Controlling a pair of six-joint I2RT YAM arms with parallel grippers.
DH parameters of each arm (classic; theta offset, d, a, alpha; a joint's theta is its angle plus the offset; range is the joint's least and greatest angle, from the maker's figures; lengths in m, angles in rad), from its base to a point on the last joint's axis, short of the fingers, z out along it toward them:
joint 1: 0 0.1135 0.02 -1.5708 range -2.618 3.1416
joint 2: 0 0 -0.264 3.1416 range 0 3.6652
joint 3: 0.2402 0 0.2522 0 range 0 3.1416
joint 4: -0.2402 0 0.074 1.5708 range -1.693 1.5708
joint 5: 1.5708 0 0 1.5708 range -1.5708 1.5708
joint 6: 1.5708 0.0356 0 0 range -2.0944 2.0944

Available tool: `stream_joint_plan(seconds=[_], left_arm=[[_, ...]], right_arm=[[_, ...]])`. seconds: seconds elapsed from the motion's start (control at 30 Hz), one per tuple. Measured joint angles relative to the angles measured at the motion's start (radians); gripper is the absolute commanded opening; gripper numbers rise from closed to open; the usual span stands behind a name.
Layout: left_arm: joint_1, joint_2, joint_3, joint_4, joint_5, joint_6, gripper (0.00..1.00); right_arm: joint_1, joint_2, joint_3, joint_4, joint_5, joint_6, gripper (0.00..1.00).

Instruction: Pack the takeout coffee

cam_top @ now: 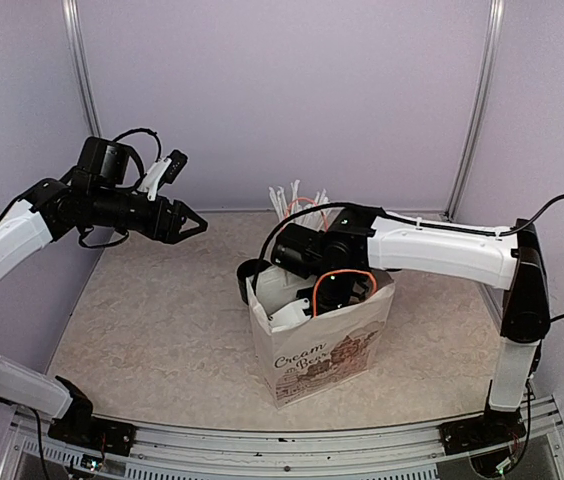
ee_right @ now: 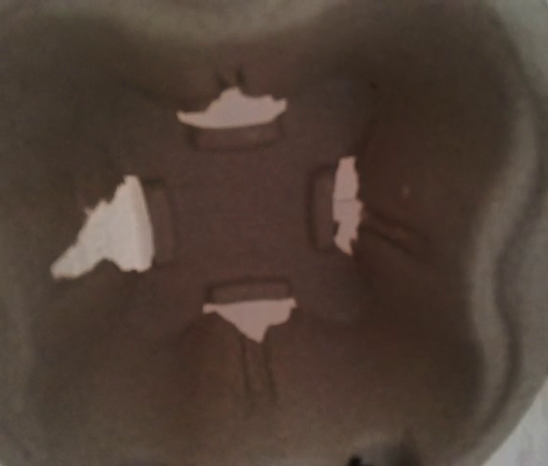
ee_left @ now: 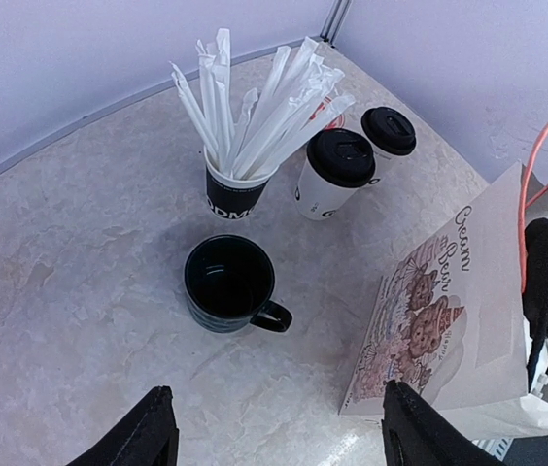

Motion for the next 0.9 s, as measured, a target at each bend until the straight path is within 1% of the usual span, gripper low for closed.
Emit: stream_joint_plan(seconds=[0.27,0.43,0.57,0.67,0.9], left_arm=[[0.000,0.000,-0.011,0.002,0.014,0.000,0.71],[0.000,0.000,-0.016,0.005,0.027,0.000,0.70],[-0.015,0.000,-0.016,0.018,0.039,0.000,0.71],[-0.063,0.001,-0.014,0.025,0.036,-0.001,0.71],[-0.193,0.023,0.029,0.056,0.035,-0.001,0.73]], right_arm=[[0.000,0.000,-0.040,0.060,-0.008,-0.013,0.34],[0.000,0.000,-0.068,0.065,-0.009,-0.019,0.42],[0.000,-0.003,-0.055,0.050,-0.013,-0.024,0.51],[0.000,-0.010,-0.011,0.023,-0.026,-0.041,0.56],[0.000,-0.065,0.117,-0.049,-0.070,-0.085,0.59]])
